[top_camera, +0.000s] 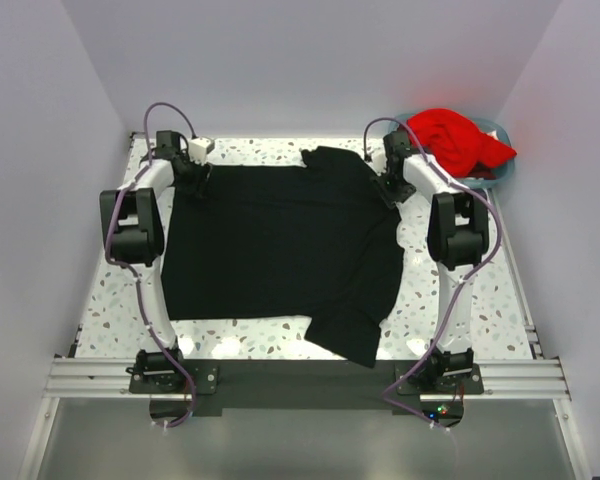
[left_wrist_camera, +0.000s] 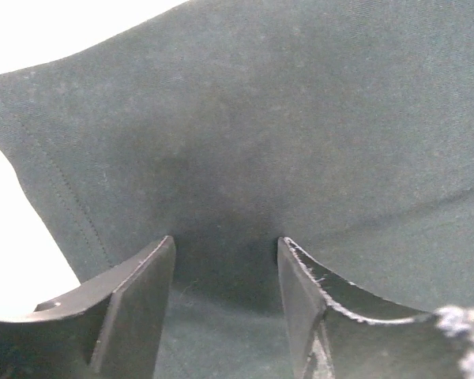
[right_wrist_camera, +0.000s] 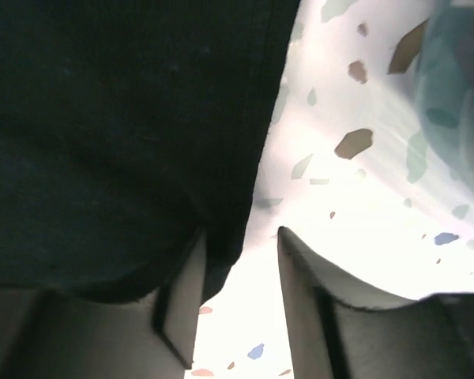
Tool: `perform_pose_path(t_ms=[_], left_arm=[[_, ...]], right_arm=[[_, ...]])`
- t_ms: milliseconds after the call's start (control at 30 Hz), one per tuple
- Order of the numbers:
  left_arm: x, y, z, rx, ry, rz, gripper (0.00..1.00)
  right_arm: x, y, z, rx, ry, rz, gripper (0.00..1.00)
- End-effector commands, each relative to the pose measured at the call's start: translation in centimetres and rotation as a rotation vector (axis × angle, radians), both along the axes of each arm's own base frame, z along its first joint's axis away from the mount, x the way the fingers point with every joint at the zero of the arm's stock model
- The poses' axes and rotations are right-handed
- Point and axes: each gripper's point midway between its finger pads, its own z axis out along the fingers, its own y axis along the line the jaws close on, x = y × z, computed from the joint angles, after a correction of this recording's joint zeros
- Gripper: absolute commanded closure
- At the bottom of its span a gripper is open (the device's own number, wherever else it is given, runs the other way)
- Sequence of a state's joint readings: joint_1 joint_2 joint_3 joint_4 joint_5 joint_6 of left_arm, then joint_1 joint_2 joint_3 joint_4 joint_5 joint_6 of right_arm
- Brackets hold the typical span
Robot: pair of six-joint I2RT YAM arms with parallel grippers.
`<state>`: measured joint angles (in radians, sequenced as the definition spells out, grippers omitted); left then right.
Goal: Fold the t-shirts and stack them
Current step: Flatten the tshirt out
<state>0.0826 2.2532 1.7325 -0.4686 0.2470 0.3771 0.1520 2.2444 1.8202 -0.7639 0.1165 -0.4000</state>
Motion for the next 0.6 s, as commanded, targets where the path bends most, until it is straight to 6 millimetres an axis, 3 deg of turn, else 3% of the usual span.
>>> perform_pose_path(t_ms=[0,100,200,333,433,567], left_arm=[[-1.5,1.3,0.3,0.000,0.029,0.040,0.39],[-1.5,0.9,2.4,-0.023,-0.022,0.038,0.36],[-1.6,0.7,4.8,-0.030,-0.072,0.031,0.34],[-2.6,0.6,7.1,-0.022,-0.101,0.019,0.34],[-3.9,0.6,7.2,-0.021,-0.085,0.006,0.34],[-6.1,0.5,5.6,-0.019,-0.032,-0.014,0.34]], right_arm=[[1.8,1.5,4.6,0.039,-0.099,0.002,0.51],[1.1,2.7,7.9,0.106,-0.109,0.019,0.48],[-2.2,3.1,10.3,0.141,-0.053,0.069,0.49],[-8.2,2.4,8.7,0.132,0.104,0.126,0.56],[-12.5,2.3,6.8,0.152,0.241,0.173,0.64],[-15.3,2.7,4.9,0.136,0.325,0.220,0.72]])
